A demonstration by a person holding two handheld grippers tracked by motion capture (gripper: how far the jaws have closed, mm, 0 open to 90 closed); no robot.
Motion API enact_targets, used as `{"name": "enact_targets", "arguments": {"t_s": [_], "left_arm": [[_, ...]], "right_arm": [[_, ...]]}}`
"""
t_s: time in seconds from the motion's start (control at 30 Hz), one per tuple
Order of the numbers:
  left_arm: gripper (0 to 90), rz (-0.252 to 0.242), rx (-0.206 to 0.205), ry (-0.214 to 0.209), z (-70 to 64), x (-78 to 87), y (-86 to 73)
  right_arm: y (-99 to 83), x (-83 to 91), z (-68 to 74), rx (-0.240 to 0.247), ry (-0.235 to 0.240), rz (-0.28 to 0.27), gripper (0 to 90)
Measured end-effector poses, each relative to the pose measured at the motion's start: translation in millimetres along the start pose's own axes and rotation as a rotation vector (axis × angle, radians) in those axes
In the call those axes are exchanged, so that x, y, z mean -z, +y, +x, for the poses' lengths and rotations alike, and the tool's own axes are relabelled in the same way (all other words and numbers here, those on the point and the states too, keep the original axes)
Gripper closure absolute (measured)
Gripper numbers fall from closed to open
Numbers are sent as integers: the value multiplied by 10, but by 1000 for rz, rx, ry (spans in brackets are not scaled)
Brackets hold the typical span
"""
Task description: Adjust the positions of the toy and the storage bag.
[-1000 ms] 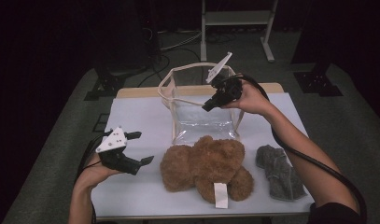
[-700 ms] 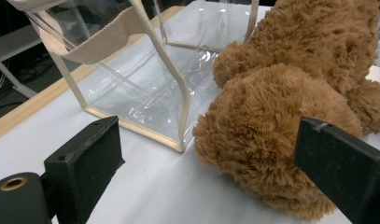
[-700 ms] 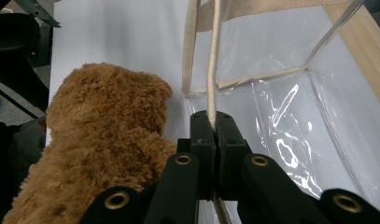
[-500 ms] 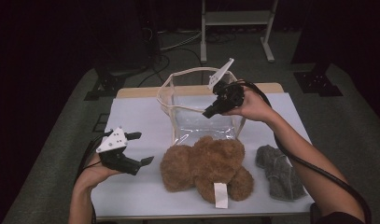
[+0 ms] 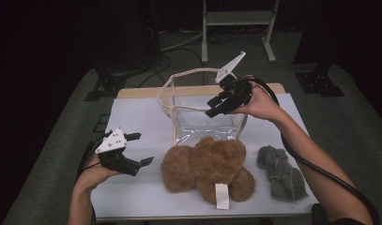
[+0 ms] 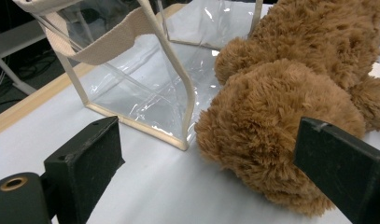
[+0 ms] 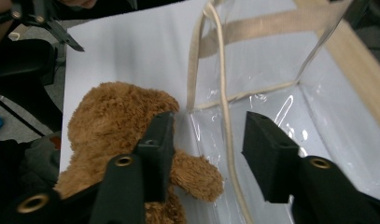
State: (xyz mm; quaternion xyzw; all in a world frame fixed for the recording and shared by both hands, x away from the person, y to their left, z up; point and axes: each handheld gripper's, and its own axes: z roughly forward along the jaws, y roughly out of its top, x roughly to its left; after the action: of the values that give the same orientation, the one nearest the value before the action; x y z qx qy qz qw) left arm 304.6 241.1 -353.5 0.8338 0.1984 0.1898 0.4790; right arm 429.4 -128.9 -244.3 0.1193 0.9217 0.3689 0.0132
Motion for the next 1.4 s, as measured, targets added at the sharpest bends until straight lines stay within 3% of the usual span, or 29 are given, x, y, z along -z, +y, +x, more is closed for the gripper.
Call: {"name": "enact_targets", "arguments": {"t_s": [0.23, 0.37, 0.53, 0.73, 0.97, 1.4], "left_arm": [[73, 4, -2, -4, -7, -14, 1], [73, 9, 4, -4, -3, -13, -4], [73, 4, 1, -6, -13, -21, 6], [73, 14, -4, -12, -22, -36, 1], [73, 13, -8, -12, -17, -21, 2], [73, 16, -1, -17, -10, -35, -14]], "right_arm": [[20, 51, 303, 70, 29, -20, 369], [-40, -79, 555, 116, 75, 4, 331], [-170, -357, 739, 137, 122, 68, 291], [-286, -558, 774, 134, 140, 112, 262], [-449, -720, 751, 125, 116, 168, 228], [-733, -820, 745, 98, 96, 149, 154]]}}
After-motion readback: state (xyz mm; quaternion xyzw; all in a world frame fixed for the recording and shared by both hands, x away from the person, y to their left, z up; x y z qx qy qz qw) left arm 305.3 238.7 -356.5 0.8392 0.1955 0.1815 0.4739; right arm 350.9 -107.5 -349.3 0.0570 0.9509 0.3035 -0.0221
